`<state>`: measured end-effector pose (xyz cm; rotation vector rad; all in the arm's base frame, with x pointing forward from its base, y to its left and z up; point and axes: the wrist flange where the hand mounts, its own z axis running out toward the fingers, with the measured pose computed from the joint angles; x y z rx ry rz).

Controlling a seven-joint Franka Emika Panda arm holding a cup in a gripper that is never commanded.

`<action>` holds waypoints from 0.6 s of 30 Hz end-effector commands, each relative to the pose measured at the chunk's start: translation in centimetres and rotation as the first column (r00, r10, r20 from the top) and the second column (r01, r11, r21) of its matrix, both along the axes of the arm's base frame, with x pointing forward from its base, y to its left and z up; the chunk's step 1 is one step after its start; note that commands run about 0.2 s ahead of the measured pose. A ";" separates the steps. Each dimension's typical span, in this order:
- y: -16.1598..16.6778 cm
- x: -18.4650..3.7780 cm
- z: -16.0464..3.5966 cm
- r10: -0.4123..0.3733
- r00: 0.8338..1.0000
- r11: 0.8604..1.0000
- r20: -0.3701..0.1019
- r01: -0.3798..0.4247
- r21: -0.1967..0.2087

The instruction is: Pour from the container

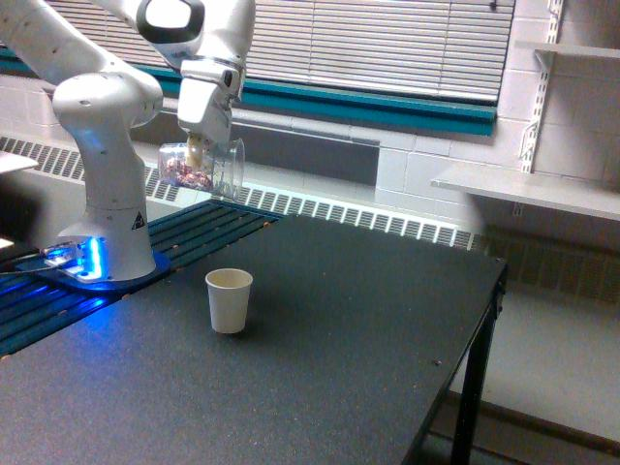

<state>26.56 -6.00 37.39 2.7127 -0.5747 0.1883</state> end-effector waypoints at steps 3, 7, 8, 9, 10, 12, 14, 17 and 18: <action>0.6 -0.9 -1.9 -0.002 0.999 1.000 -0.054 0.002 -0.011; 0.7 -1.0 -2.3 0.000 0.997 1.000 -0.071 -0.001 -0.016; 0.8 -1.0 -2.4 0.000 0.997 1.000 -0.074 -0.001 -0.017; 0.8 -1.0 -2.5 0.001 0.997 1.000 -0.078 -0.002 -0.018; 0.9 -1.0 -2.6 0.001 0.997 1.000 -0.082 -0.003 -0.018; 0.9 -1.0 -2.8 0.003 0.996 1.000 -0.088 -0.005 -0.020; 1.0 -1.0 -3.0 0.006 0.996 1.000 -0.094 -0.008 -0.021; 1.1 -1.0 -3.2 0.012 0.995 1.000 -0.102 -0.014 -0.026; 1.2 -1.0 -3.3 0.014 0.994 1.000 -0.105 -0.017 -0.027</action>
